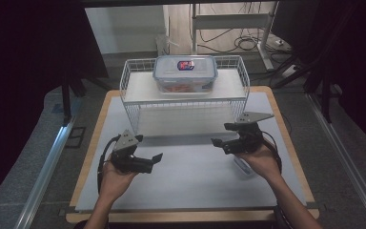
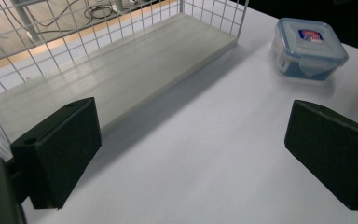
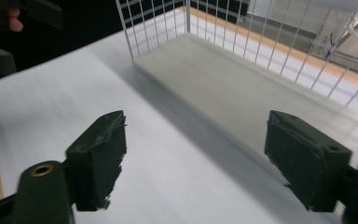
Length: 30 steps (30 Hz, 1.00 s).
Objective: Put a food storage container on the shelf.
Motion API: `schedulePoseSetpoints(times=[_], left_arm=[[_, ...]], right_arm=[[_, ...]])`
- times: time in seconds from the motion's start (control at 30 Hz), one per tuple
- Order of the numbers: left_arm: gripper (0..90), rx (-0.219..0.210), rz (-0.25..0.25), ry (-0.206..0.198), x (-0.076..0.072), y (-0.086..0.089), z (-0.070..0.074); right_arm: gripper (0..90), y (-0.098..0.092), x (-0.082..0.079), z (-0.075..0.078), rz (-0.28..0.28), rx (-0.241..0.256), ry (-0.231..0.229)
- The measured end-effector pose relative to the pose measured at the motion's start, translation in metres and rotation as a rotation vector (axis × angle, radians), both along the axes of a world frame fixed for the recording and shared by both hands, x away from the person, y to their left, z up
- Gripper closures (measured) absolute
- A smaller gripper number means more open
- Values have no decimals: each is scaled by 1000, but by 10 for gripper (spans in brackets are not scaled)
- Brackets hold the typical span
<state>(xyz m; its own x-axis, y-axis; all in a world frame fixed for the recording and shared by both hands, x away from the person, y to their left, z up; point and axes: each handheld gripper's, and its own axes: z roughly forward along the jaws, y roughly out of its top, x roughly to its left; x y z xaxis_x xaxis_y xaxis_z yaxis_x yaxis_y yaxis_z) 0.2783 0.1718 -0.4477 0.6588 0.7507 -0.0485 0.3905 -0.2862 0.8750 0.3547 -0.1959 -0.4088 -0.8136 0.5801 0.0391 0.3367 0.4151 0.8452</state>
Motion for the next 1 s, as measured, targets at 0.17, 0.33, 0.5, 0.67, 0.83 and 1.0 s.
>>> schedulePoseSetpoints(times=[0.17,0.33,0.5,0.67,0.83,1.0], left_arm=[[25,30,5,5,-10,-2,-15],[19,44,18,-10,-21,0,-29],[21,40,42,0,-31,4,-43],[23,90,66,17,-35,7,-57],[22,85,70,15,-34,7,-59],[22,84,80,3,-34,8,-59]], right_arm=[[127,-12,-12,-15,-31,9,-10],[95,-20,-24,-32,-42,7,-14],[96,-26,-36,-46,-46,-9,-17],[99,-34,-43,-63,-67,-43,-12],[100,-35,-42,-68,-85,-77,-15],[100,-35,-41,-71,-103,-86,-7]])
